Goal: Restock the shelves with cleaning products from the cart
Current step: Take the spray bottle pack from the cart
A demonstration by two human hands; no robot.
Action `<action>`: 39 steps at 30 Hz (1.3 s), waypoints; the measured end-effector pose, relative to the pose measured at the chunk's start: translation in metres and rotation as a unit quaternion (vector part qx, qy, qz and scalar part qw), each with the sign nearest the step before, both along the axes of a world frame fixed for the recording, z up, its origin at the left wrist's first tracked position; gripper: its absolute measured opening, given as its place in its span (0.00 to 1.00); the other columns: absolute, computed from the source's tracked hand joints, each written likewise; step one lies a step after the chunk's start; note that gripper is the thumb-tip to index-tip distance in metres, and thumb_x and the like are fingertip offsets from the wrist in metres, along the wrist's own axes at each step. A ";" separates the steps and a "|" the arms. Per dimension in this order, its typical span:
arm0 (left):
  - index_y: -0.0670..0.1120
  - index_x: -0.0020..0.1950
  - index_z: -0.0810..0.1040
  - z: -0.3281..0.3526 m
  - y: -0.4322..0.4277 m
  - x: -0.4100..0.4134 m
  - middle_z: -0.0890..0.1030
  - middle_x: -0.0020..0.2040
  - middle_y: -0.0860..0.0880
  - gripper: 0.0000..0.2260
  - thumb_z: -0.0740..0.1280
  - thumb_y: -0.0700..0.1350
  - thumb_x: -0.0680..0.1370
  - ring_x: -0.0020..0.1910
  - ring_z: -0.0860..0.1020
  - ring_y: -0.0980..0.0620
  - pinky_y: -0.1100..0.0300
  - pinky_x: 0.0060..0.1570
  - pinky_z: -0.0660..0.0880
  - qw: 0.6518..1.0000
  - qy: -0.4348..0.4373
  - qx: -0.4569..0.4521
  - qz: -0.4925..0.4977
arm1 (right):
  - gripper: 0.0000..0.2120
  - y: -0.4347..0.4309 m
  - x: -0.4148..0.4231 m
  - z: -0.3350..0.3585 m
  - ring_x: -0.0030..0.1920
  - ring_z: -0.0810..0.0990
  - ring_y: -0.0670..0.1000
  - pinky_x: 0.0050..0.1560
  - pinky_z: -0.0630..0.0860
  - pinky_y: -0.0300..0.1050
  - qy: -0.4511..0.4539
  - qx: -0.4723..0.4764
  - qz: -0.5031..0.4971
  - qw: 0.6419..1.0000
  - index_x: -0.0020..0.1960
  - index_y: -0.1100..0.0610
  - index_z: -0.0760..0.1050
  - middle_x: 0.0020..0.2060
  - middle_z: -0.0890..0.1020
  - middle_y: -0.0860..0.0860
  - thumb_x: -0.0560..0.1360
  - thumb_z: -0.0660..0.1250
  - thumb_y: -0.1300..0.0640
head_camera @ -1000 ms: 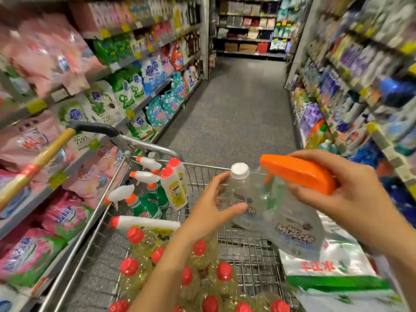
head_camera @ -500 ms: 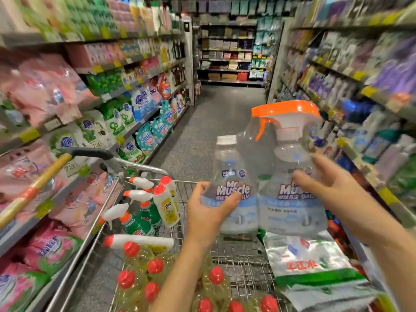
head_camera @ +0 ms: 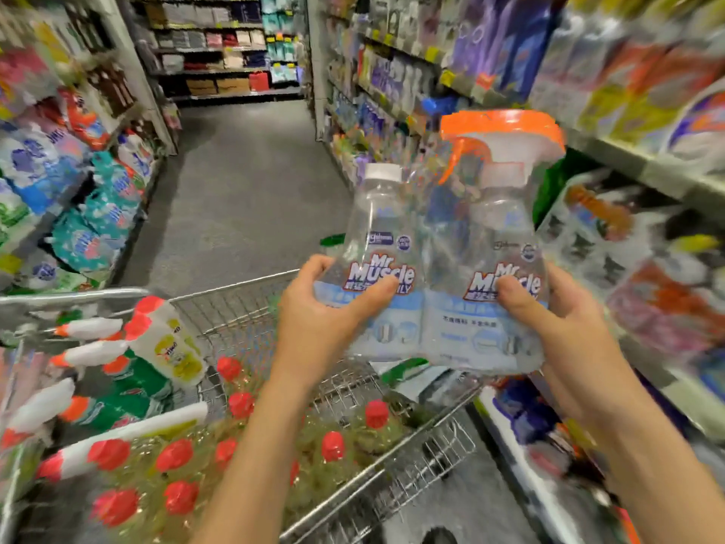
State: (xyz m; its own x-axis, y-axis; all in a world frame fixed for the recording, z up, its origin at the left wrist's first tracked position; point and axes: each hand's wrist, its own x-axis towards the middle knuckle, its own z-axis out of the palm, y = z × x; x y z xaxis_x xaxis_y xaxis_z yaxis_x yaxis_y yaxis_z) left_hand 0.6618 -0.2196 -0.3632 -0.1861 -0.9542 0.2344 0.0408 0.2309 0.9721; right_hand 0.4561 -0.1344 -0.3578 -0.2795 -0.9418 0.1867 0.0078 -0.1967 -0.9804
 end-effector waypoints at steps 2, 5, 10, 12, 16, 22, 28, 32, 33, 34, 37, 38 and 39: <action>0.52 0.46 0.78 -0.001 0.012 -0.024 0.85 0.44 0.48 0.21 0.76 0.59 0.58 0.45 0.83 0.46 0.49 0.44 0.80 0.999 0.006 0.003 -0.033 | 0.23 0.027 -0.014 0.001 0.50 0.85 0.55 0.42 0.82 0.52 -0.005 0.004 -0.050 0.999 0.58 0.46 0.79 0.52 0.85 0.52 0.66 0.74 0.39; 0.54 0.45 0.81 0.002 0.034 -0.061 0.85 0.43 0.54 0.18 0.77 0.57 0.58 0.42 0.83 0.55 0.54 0.46 0.80 0.995 -0.005 -0.015 -0.096 | 0.18 0.073 -0.036 0.004 0.47 0.85 0.56 0.41 0.82 0.54 -0.002 -0.003 -0.122 0.993 0.54 0.45 0.80 0.49 0.85 0.52 0.67 0.74 0.40; 0.72 0.43 0.78 0.020 0.083 -0.124 0.81 0.41 0.71 0.17 0.76 0.60 0.57 0.40 0.78 0.72 0.78 0.38 0.71 0.980 -0.028 -0.063 -0.185 | 0.23 0.156 -0.074 0.006 0.48 0.85 0.57 0.47 0.81 0.55 -0.007 -0.024 -0.217 0.976 0.53 0.47 0.79 0.49 0.85 0.52 0.63 0.74 0.37; 0.72 0.43 0.78 0.023 0.109 -0.151 0.81 0.41 0.70 0.18 0.76 0.61 0.56 0.40 0.78 0.71 0.78 0.37 0.71 0.973 -0.030 -0.073 -0.215 | 0.20 0.193 -0.088 0.009 0.49 0.85 0.54 0.44 0.82 0.50 -0.003 -0.043 -0.239 0.970 0.54 0.47 0.79 0.50 0.85 0.51 0.66 0.73 0.39; 0.74 0.41 0.78 0.019 0.169 -0.207 0.79 0.42 0.74 0.18 0.78 0.58 0.57 0.45 0.76 0.75 0.74 0.43 0.72 0.963 -0.035 -0.078 -0.256 | 0.15 0.270 -0.123 0.012 0.50 0.84 0.49 0.42 0.81 0.43 0.014 -0.066 -0.281 0.957 0.55 0.45 0.79 0.52 0.84 0.49 0.68 0.71 0.46; 0.74 0.41 0.77 0.012 0.265 -0.288 0.77 0.42 0.76 0.17 0.78 0.62 0.56 0.45 0.69 0.84 0.85 0.39 0.65 0.931 -0.028 -0.093 -0.353 | 0.20 0.390 -0.170 0.007 0.58 0.81 0.49 0.53 0.79 0.44 0.057 -0.051 -0.358 0.931 0.60 0.43 0.76 0.57 0.82 0.47 0.70 0.72 0.41; 0.72 0.44 0.77 -0.015 0.338 -0.354 0.79 0.48 0.73 0.18 0.79 0.56 0.60 0.51 0.74 0.76 0.78 0.50 0.70 0.899 -0.041 -0.080 -0.430 | 0.21 0.478 -0.201 -0.012 0.59 0.80 0.48 0.56 0.78 0.44 0.045 -0.029 -0.417 0.907 0.62 0.44 0.74 0.59 0.81 0.47 0.71 0.72 0.43; 0.55 0.53 0.78 -0.035 0.361 -0.387 0.82 0.53 0.56 0.24 0.77 0.58 0.60 0.56 0.79 0.57 0.60 0.57 0.75 0.879 -0.064 -0.068 -0.467 | 0.18 0.505 -0.221 -0.033 0.59 0.80 0.48 0.54 0.78 0.41 0.035 -0.019 -0.430 0.902 0.63 0.45 0.74 0.59 0.81 0.48 0.74 0.71 0.50; 0.56 0.53 0.78 -0.039 0.363 -0.395 0.82 0.52 0.61 0.22 0.79 0.56 0.62 0.54 0.79 0.61 0.66 0.54 0.74 0.876 -0.070 -0.074 -0.472 | 0.19 0.508 -0.227 -0.039 0.60 0.80 0.48 0.53 0.78 0.41 0.032 -0.015 -0.434 0.900 0.64 0.45 0.73 0.59 0.81 0.48 0.74 0.72 0.51; 0.57 0.52 0.77 -0.042 0.366 -0.403 0.81 0.50 0.65 0.21 0.79 0.54 0.63 0.53 0.78 0.65 0.72 0.51 0.72 0.871 -0.071 -0.083 -0.478 | 0.19 0.510 -0.232 -0.045 0.60 0.79 0.48 0.53 0.78 0.40 0.031 -0.010 -0.439 0.898 0.64 0.45 0.73 0.60 0.81 0.47 0.74 0.72 0.51; 0.59 0.53 0.75 -0.055 0.367 -0.428 0.79 0.49 0.70 0.20 0.75 0.51 0.64 0.51 0.75 0.72 0.79 0.48 0.67 0.860 -0.075 -0.095 -0.496 | 0.19 0.514 -0.250 -0.063 0.60 0.79 0.47 0.55 0.77 0.40 0.028 -0.003 -0.462 0.886 0.62 0.44 0.73 0.59 0.81 0.47 0.72 0.71 0.49; 0.59 0.54 0.74 -0.059 0.367 -0.438 0.78 0.51 0.70 0.20 0.75 0.50 0.65 0.52 0.73 0.76 0.81 0.49 0.66 0.854 -0.077 -0.099 -0.504 | 0.18 0.514 -0.257 -0.068 0.59 0.80 0.47 0.55 0.77 0.40 0.029 0.000 -0.471 0.882 0.61 0.43 0.73 0.57 0.81 0.46 0.72 0.71 0.49; 0.58 0.56 0.74 -0.064 0.365 -0.447 0.77 0.55 0.68 0.21 0.75 0.49 0.65 0.53 0.71 0.77 0.81 0.51 0.65 0.847 -0.080 -0.102 -0.515 | 0.17 0.512 -0.264 -0.073 0.57 0.80 0.45 0.53 0.77 0.39 0.029 0.005 -0.479 0.877 0.58 0.42 0.74 0.55 0.82 0.46 0.71 0.71 0.49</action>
